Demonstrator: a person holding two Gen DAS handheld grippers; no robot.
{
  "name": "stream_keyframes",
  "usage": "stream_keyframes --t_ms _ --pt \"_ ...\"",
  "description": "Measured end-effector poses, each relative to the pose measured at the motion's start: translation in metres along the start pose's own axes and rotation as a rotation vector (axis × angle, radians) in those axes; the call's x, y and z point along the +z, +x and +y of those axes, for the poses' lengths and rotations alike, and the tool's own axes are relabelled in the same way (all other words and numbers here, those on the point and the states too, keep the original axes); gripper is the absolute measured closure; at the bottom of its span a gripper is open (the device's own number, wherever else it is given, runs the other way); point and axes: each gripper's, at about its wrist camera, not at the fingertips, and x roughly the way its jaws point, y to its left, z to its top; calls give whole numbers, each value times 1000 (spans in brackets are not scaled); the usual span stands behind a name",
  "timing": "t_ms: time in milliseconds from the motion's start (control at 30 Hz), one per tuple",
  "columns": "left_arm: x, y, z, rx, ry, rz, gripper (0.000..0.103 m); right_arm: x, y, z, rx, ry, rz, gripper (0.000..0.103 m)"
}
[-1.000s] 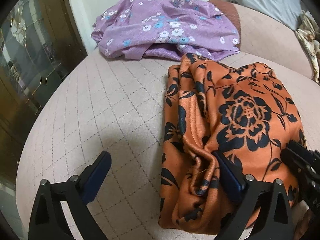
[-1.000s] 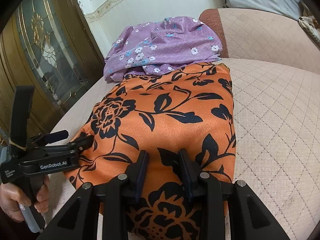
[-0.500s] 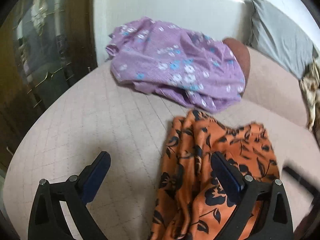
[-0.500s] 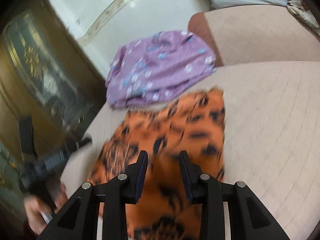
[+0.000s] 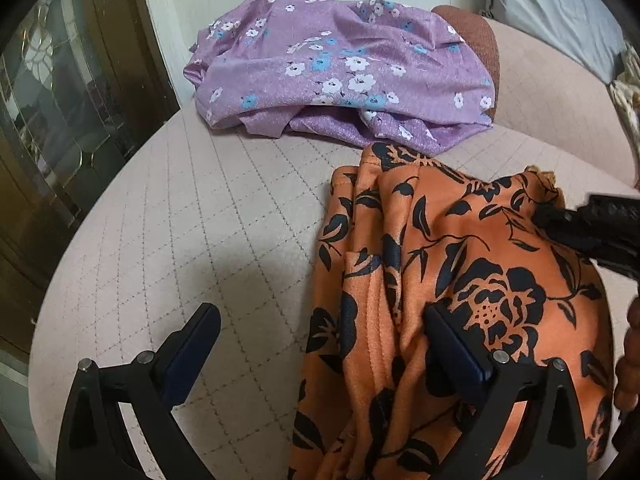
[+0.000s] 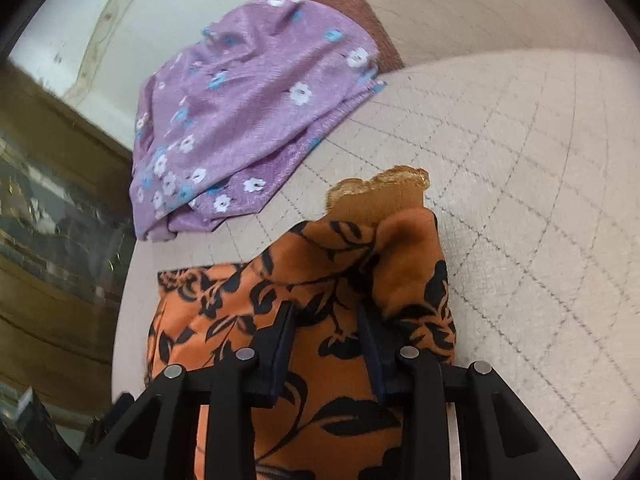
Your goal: Fold small clothes
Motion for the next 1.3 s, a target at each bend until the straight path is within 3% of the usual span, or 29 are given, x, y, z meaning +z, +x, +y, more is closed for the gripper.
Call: stream_keyframes --t_ms 167,333,467,567,667,867,1300 --pt "1 -12 8 -18 -27 -11 1 -24 -47 1 108 11 -59 67" --pt "-5 -11 1 12 31 6 1 -61 -80 14 99 -79 -70 67" --pt "-10 -1 -2 16 40 27 1 -88 -50 6 71 -71 38 64" --pt "-10 -1 -2 16 41 23 1 -95 -48 8 63 -101 -31 64" --pt "-10 -1 -2 15 42 19 1 -95 -48 11 45 -112 -44 64" --pt "-11 0 -3 18 49 13 1 -100 -53 -2 112 -86 -69 64" --pt "-12 5 -5 25 62 9 0 -108 -55 2 91 -136 -133 64"
